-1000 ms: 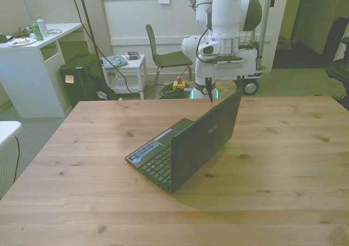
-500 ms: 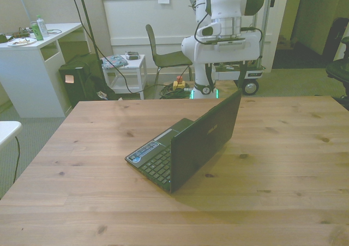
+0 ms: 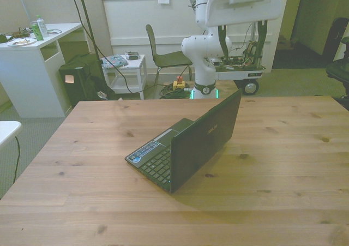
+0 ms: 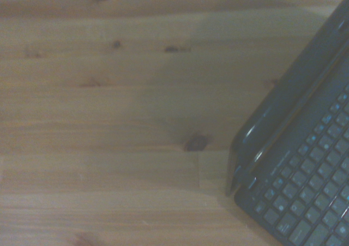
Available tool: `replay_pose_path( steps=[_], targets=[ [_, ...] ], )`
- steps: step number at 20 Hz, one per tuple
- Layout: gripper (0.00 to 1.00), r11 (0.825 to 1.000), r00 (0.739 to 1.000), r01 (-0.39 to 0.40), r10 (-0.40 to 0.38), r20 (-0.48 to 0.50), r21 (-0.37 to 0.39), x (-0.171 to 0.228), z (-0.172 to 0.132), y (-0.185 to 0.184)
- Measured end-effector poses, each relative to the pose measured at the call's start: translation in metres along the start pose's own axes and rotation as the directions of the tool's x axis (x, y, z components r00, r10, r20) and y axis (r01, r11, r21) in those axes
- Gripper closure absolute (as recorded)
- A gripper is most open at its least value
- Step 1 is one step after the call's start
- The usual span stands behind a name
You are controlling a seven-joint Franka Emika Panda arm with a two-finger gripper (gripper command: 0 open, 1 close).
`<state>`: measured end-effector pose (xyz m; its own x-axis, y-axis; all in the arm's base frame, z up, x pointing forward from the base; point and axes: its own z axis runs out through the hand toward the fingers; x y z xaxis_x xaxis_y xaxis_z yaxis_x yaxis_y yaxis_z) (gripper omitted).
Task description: Close the laptop
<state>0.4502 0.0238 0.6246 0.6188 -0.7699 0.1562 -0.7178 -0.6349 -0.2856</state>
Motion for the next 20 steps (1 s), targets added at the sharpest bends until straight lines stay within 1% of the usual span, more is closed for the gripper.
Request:
replay_pose_path(
  steps=[2, 3, 5, 10, 15, 16, 20],
  targets=[
    [0.0, 1.0, 1.0, -0.019, 0.019, -0.002, 0.018, 0.014, -0.017, -0.02],
    [0.0, 0.999, 0.999, -0.033, 0.033, -0.002, 0.027, 0.02, -0.021, -0.034],
    [0.0, 0.998, 0.999, -0.053, 0.053, 0.004, 0.039, 0.032, -0.019, -0.062],
    [0.0, 0.997, 0.997, -0.076, 0.076, 0.015, 0.031, 0.067, 0.004, -0.118],
    [0.0, 0.996, 0.995, -0.093, 0.093, 0.03, -0.019, 0.098, 0.041, -0.157],
    [1.0, 0.995, 0.994, -0.097, 0.099, 0.036, -0.033, 0.104, 0.049, -0.162],
    [1.0, 0.988, 0.99, -0.12, 0.126, 0.056, -0.094, 0.132, 0.076, -0.169]
  ],
)
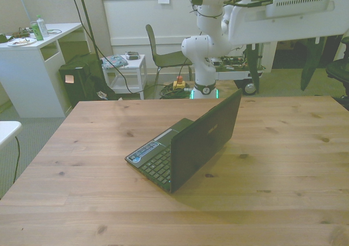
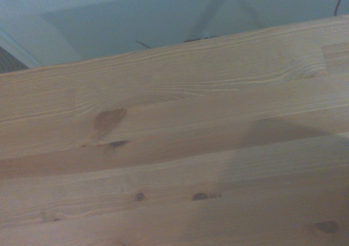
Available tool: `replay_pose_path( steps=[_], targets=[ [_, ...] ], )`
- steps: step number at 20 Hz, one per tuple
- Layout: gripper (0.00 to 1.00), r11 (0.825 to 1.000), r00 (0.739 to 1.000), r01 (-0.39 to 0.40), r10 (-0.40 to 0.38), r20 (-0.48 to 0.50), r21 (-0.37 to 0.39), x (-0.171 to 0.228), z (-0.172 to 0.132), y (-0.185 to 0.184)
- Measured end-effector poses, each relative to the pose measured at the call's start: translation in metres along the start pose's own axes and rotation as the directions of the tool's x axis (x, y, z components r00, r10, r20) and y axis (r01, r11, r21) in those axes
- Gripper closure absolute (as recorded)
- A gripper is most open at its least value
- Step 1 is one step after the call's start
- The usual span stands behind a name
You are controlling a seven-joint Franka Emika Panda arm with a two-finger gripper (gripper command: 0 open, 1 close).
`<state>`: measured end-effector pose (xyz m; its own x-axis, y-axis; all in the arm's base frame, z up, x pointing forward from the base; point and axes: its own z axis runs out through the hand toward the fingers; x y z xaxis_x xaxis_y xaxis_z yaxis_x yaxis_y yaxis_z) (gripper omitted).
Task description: Close the laptop
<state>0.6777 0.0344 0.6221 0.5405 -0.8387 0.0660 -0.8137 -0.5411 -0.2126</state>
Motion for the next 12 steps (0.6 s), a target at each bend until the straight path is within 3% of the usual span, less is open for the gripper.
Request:
replay_pose_path(
  steps=[12],
  targets=[
    [1.0, 0.99, 0.998, -0.04, 0.047, 0.045, -0.133, 0.029, 0.059, 0.007]
  ],
)
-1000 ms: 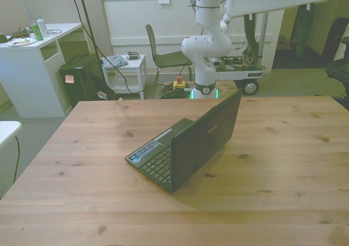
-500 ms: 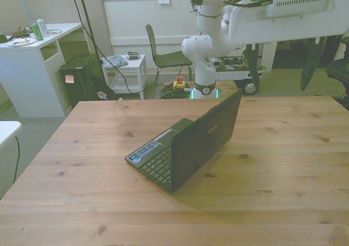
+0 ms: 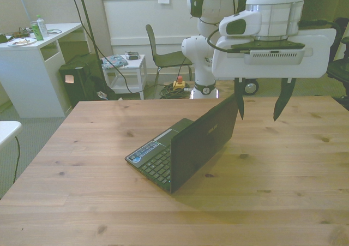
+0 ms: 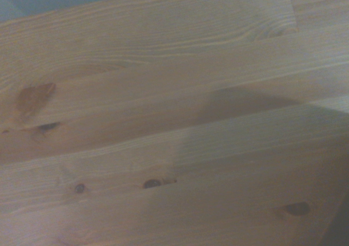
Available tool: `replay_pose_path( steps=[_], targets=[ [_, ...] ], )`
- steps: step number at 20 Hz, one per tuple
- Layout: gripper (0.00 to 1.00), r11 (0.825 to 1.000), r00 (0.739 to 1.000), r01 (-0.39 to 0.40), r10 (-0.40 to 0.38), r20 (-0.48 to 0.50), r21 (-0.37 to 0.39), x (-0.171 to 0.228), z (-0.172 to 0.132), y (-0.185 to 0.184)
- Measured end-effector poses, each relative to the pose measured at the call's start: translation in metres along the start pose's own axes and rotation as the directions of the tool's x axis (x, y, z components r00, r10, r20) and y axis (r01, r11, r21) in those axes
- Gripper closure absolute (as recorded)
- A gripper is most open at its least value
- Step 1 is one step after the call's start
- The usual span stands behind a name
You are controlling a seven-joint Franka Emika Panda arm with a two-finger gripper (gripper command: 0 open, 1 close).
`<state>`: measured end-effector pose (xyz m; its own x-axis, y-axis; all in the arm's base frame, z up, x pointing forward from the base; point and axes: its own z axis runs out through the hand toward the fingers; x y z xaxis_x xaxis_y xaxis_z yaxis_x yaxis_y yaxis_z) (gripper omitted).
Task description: Close the laptop
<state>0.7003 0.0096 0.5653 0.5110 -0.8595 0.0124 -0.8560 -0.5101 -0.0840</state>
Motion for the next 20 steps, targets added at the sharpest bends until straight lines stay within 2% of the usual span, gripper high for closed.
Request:
replay_pose_path(
  steps=[9, 17, 20],
  targets=[
    [1.0, 0.997, 0.998, -0.068, 0.068, -0.01, -0.035, 0.022, 0.021, 0.048],
    [1.0, 0.985, 0.988, -0.156, 0.155, -0.016, -0.075, 0.05, 0.022, 0.108],
    [1.0, 0.98, 0.984, -0.176, 0.175, -0.022, -0.096, 0.056, 0.031, 0.127]
  ],
)
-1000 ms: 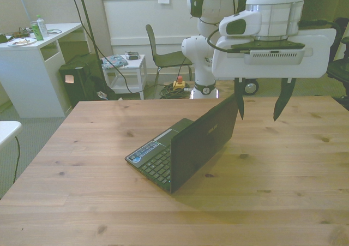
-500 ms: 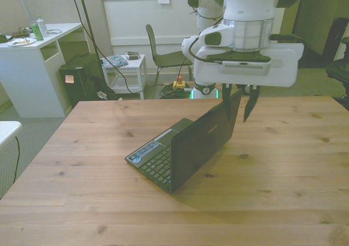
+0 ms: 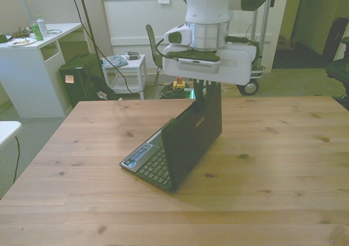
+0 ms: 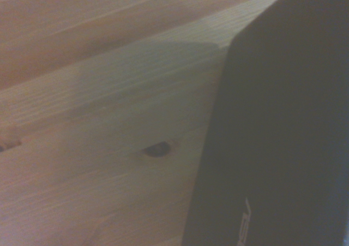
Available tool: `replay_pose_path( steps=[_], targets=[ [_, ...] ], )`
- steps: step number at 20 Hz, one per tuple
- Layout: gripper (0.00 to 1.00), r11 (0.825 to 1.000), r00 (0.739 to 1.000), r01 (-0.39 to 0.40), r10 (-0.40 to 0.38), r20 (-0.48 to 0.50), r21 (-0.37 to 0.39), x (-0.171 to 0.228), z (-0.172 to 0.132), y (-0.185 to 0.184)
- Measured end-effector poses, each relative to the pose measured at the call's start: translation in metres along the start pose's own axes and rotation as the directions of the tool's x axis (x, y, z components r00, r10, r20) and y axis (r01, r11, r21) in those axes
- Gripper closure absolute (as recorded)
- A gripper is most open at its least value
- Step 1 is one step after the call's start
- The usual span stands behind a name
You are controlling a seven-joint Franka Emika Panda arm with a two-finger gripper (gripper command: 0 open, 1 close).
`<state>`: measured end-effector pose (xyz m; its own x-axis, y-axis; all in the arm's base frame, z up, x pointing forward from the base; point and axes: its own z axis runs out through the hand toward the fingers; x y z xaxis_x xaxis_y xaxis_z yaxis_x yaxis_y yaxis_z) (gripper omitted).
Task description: Close the laptop
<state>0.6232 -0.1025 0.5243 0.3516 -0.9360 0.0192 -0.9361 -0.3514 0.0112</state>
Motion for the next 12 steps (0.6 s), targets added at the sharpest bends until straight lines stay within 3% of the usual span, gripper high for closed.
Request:
replay_pose_path(
  steps=[12],
  targets=[
    [1.0, 0.994, 0.998, -0.057, 0.058, 0.012, -0.099, 0.013, 0.049, 0.028]
  ],
)
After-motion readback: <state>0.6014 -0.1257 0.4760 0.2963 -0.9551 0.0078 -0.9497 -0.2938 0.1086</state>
